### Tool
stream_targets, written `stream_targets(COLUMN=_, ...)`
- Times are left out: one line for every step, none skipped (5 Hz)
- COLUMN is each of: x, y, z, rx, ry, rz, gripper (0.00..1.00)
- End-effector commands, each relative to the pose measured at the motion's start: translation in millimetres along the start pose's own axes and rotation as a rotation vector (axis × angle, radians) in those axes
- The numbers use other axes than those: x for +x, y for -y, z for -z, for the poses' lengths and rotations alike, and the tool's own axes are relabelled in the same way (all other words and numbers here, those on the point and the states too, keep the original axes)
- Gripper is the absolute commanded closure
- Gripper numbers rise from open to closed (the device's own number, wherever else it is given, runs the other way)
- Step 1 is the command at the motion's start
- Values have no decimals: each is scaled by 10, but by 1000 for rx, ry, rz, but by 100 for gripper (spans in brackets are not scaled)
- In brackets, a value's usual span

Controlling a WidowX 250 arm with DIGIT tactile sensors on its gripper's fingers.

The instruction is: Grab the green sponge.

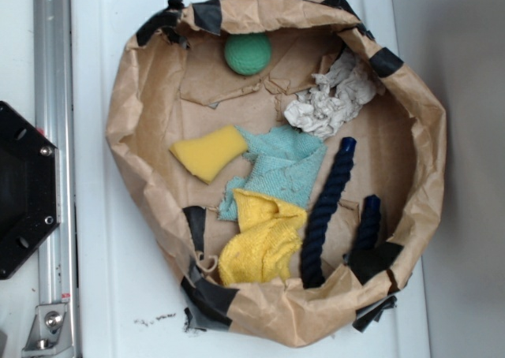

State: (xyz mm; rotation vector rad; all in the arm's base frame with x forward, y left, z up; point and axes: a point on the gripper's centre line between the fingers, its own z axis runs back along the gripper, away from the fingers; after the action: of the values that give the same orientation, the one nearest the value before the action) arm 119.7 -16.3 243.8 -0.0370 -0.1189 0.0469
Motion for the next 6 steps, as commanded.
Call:
stream_targets(x=0, y=0, z=0, rx=0, ry=0, rz=0, gripper=0)
stream_targets(x=395, y=-222, z=406, rx=40, ry=30, rz=-27, gripper=0)
stream_targets(x=833, y=-261, z=385, rx=44, ry=71, rz=-140, gripper=0)
stream_targets(x=1201, y=-308, z=926, rx=2, ry=-1, rz=-210, gripper=0)
stream_targets(x=1155, y=-251, z=1451, rx=-26, ry=-56, rz=-166, gripper=0)
stream_targets(x=958, y=-97, z=1941, rx=-68, ry=-113, rz=-105, gripper=0)
